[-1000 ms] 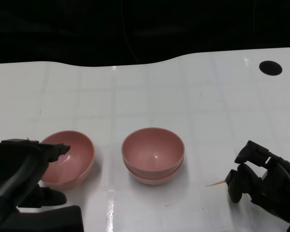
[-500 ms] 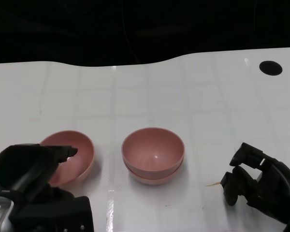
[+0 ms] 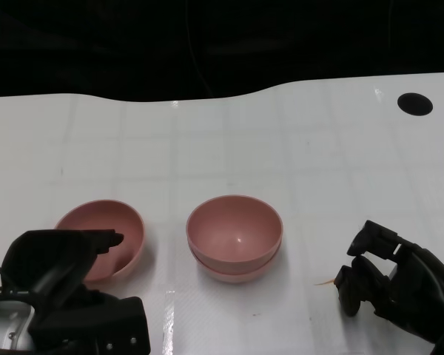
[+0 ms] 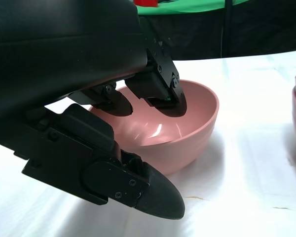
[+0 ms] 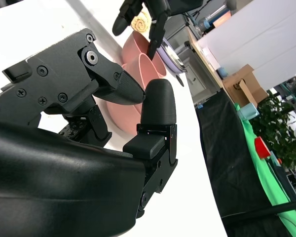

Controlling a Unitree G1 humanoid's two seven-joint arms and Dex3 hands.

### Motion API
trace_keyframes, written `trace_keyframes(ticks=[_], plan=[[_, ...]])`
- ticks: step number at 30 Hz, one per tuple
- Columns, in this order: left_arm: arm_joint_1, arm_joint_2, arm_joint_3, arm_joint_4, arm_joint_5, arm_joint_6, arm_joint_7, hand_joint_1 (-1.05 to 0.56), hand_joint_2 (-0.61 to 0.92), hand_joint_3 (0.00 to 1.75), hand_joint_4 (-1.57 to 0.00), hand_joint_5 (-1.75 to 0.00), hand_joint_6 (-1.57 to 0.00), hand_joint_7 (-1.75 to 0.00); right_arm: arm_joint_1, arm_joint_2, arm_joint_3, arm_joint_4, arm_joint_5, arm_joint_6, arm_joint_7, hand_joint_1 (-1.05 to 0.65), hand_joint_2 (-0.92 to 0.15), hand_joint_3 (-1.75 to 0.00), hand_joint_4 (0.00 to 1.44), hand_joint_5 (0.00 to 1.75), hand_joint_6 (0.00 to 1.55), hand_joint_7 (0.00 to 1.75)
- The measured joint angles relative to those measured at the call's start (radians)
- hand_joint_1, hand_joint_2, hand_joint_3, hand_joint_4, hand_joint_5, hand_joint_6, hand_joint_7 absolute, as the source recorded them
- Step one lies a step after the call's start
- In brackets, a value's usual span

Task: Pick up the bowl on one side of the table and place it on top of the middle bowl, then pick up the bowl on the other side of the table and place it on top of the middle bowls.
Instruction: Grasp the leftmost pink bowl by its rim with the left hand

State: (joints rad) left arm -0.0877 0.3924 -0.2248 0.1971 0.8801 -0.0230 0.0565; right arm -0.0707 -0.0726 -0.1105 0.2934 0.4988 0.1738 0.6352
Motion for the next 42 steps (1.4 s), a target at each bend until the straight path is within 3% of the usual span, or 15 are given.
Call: trace_keyframes(ticks=[24, 30, 32, 35, 40, 42], plan=[[-0.103, 0.0, -0.07, 0.226, -0.075, -0.061, 0.104, -0.84, 0.92, 0.01, -0.64, -0.01, -0.73, -0.01, 0.0, 0.016, 0.009, -0.015, -0.007, 0.02, -0.014, -0.2, -0.54, -1.18, 0.9, 1.75, 0.7, 1.65], [-0.104, 0.0, -0.07, 0.26, -0.112, -0.119, 0.153, -0.57, 0.92, 0.01, -0.69, -0.02, -0.77, -0.02, 0.002, 0.016, 0.009, -0.019, -0.007, 0.02, -0.014, -0.21, -0.54, -1.19, 0.9, 1.75, 0.7, 1.65], [-0.104, 0.0, -0.07, 0.268, -0.114, -0.132, 0.164, -0.31, 0.92, 0.09, -0.81, -0.05, -0.85, -0.04, 0.004, 0.016, 0.009, -0.027, -0.007, 0.02, -0.014, -0.2, -0.54, -1.19, 0.9, 1.75, 0.7, 1.65], [-0.106, 0.0, -0.07, 0.281, -0.132, -0.149, 0.177, -0.21, 0.92, 0.2, -0.91, -0.06, -0.92, -0.05, 0.006, 0.016, 0.009, -0.035, -0.007, 0.021, -0.014, -0.19, -0.54, -1.19, 0.91, 1.75, 0.7, 1.64], [-0.113, 0.0, -0.07, 0.293, -0.148, -0.157, 0.177, -0.19, 0.92, 0.24, -0.94, -0.06, -0.95, -0.05, 0.007, 0.016, 0.009, -0.035, -0.007, 0.022, -0.014, -0.2, -0.54, -1.19, 0.91, 1.75, 0.71, 1.64], [-0.115, -0.001, -0.069, 0.308, -0.157, -0.174, 0.197, -0.08, 0.92, 0.25, -1.09, -0.13, -1.06, -0.09, 0.008, 0.016, 0.009, -0.037, -0.007, 0.024, -0.014, -0.2, -0.53, -1.19, 0.91, 1.75, 0.71, 1.63]])
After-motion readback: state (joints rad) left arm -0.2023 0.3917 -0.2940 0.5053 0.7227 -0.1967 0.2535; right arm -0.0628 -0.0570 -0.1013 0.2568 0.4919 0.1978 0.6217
